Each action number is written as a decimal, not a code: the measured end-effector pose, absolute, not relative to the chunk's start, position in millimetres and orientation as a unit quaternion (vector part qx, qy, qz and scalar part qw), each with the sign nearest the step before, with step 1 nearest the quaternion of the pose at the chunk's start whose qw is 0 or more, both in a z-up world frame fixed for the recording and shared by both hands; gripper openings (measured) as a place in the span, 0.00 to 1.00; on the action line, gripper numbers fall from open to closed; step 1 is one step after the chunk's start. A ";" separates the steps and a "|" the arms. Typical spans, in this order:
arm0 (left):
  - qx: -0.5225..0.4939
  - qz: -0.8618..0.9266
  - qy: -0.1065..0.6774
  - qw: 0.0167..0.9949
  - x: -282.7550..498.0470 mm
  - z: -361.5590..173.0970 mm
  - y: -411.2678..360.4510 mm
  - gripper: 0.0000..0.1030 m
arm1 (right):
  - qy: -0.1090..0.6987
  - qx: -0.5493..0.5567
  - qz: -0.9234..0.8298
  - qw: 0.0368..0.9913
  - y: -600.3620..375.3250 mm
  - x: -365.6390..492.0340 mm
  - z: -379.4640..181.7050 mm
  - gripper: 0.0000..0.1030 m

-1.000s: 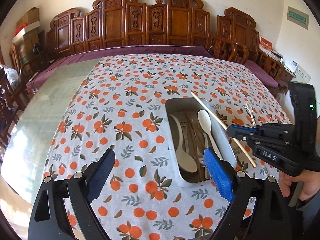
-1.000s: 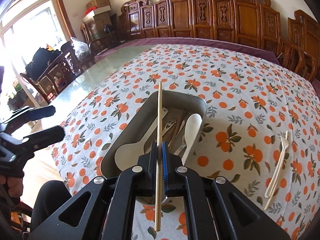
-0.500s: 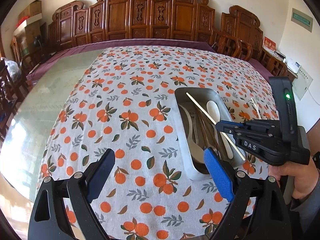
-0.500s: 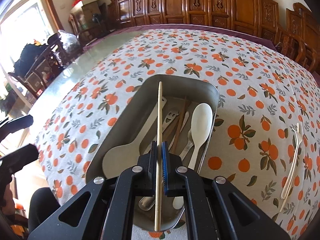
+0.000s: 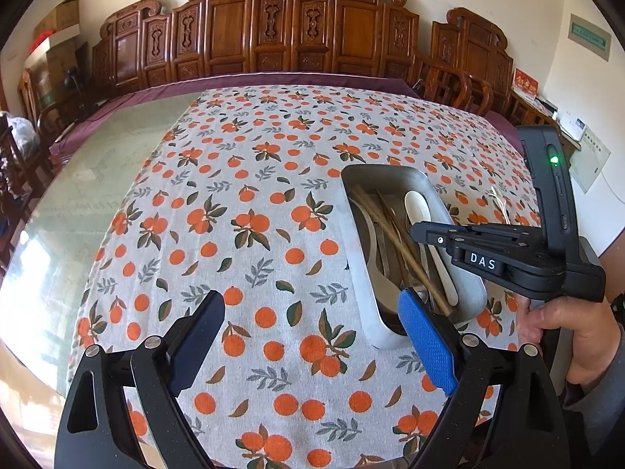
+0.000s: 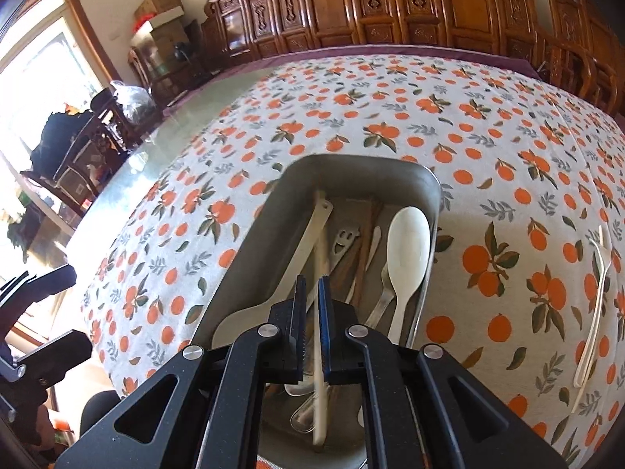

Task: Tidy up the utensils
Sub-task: 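Carry the wooden chopstick into the tray and open the right tool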

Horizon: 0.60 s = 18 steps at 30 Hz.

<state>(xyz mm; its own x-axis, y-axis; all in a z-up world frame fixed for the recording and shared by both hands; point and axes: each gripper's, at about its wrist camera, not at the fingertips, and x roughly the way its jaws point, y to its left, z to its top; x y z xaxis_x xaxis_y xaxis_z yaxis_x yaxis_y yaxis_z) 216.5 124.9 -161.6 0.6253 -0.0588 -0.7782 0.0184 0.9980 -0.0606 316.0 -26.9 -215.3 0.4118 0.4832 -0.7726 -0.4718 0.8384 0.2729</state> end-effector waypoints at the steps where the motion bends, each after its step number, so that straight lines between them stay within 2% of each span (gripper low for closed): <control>1: -0.024 -0.021 0.433 0.901 216.6 -161.8 124.6 0.84 | 0.457 0.005 0.287 0.842 -28.4 314.6 -212.6 0.08; 18: 0.002 -0.043 0.430 0.902 230.0 -153.3 74.2 0.84 | 0.381 -0.034 0.290 0.877 -131.0 291.0 -171.1 0.08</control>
